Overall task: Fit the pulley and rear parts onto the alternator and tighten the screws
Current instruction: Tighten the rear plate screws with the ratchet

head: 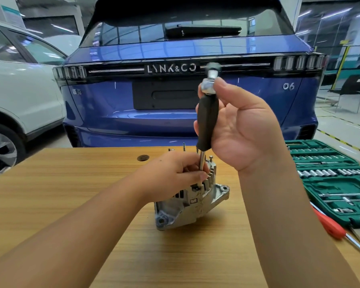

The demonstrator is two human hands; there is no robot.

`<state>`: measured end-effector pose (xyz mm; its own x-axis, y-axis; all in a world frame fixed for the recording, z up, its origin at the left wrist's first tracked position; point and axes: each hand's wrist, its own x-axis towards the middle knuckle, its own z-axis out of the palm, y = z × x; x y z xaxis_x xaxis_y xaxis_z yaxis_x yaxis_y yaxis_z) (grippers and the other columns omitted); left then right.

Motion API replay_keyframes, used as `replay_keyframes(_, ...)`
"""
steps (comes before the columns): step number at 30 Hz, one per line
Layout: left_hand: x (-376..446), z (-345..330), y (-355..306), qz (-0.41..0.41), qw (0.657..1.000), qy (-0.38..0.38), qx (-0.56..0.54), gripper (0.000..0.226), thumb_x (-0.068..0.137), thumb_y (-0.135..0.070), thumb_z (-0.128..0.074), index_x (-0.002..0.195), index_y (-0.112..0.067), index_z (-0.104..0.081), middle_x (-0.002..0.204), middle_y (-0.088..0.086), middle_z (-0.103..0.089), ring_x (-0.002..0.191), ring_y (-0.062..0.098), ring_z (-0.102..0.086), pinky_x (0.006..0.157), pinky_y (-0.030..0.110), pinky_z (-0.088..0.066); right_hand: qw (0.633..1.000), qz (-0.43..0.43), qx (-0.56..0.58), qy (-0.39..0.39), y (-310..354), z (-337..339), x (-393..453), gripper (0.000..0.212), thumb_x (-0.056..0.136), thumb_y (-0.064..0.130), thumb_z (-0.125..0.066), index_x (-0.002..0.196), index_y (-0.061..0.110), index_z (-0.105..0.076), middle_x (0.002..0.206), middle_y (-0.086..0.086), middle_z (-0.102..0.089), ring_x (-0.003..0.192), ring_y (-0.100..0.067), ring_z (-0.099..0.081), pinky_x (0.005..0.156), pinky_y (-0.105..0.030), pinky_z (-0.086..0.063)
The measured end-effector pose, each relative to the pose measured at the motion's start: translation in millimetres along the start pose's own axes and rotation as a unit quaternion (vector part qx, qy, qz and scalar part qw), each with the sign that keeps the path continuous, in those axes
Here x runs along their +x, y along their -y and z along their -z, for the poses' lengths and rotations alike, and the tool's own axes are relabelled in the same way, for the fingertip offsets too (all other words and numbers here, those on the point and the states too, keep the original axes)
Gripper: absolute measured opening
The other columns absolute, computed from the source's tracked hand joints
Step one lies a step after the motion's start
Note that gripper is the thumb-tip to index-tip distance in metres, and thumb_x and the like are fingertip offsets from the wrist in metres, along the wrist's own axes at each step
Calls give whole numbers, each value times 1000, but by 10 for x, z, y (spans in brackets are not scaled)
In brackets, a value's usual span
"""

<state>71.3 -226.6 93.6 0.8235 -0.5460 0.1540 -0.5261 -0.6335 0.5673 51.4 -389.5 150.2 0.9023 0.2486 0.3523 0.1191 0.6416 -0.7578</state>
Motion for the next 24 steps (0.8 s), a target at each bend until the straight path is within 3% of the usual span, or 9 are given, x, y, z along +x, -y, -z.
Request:
replay_keyframes(4,14,-6,3,0,1000,3,9,11,97,-41,-59,90,-49,-61,96,-36,-60,88,-15,-56,68,19,-44,996,89,-27,-18,-81,-33,6,21,83,11,-71,99,24,-65,86,4,-64,74,-12,-59,76,-35,-44)
replay_keyframes(8,-6,1,3,0,1000,-9,8,9,97,-42,-59,91,-47,-63,92,-34,-62,85,-14,-58,66,18,-43,936,242,-251,-56,-238,-157,-20,29,99,5,-57,111,31,-63,109,-5,-67,90,-19,-66,78,-40,-56)
replay_keyframes(10,-14,6,6,0,1000,-9,7,11,97,-42,-59,89,-48,-63,91,-32,-63,84,-12,-59,67,19,-44,917,250,-310,-38,-264,-157,-29,32,100,8,-52,121,32,-59,109,-5,-67,89,-18,-65,80,-38,-55)
replay_keyframes(13,-10,-2,16,-2,1000,-15,12,11,97,-43,-59,88,-48,-64,93,-31,-64,84,-11,-59,67,21,-43,947,148,-284,-6,-209,-137,-53,41,94,40,-47,129,21,-56,109,-12,-66,89,-29,-61,81,-41,-51)
replay_keyframes(15,-5,-11,29,-8,1000,-19,8,12,96,-45,-59,87,-49,-64,90,-27,-65,81,-7,-60,68,24,-45,932,107,-346,-1,-200,-122,-75,100,78,80,-47,135,-3,-48,110,-36,-57,90,-46,-54,86,-49,-48)
replay_keyframes(16,-6,-14,36,-8,1000,-18,6,11,96,-45,-59,87,-48,-64,88,-25,-65,80,-6,-61,69,26,-48,941,116,-318,18,-184,-114,-98,116,70,84,-57,137,-10,-41,109,-41,-52,89,-45,-50,88,-50,-46)
replay_keyframes(18,-2,-23,58,-9,1000,-15,4,7,96,-46,-60,91,-47,-65,88,-22,-67,82,-2,-62,75,34,-54,965,131,-224,30,-165,-101,-69,93,78,58,-77,139,-3,-44,103,-31,-55,84,-33,-51,84,-47,-46)
replay_keyframes(20,5,-34,68,2,1000,-15,-7,4,95,-47,-61,93,-46,-65,89,-18,-67,84,1,-63,82,39,-55,974,127,-187,28,-159,-91,-29,39,93,33,-65,129,18,-57,95,-7,-65,80,-21,-58,78,-43,-49)
replay_keyframes(24,0,-40,26,-4,1000,6,26,11,97,-48,-57,90,-45,-64,90,-24,-64,82,-5,-60,67,24,-49,937,221,-259,-81,-221,-115,-16,48,87,35,-70,128,19,-51,74,18,-63,70,1,-58,66,-18,-49)
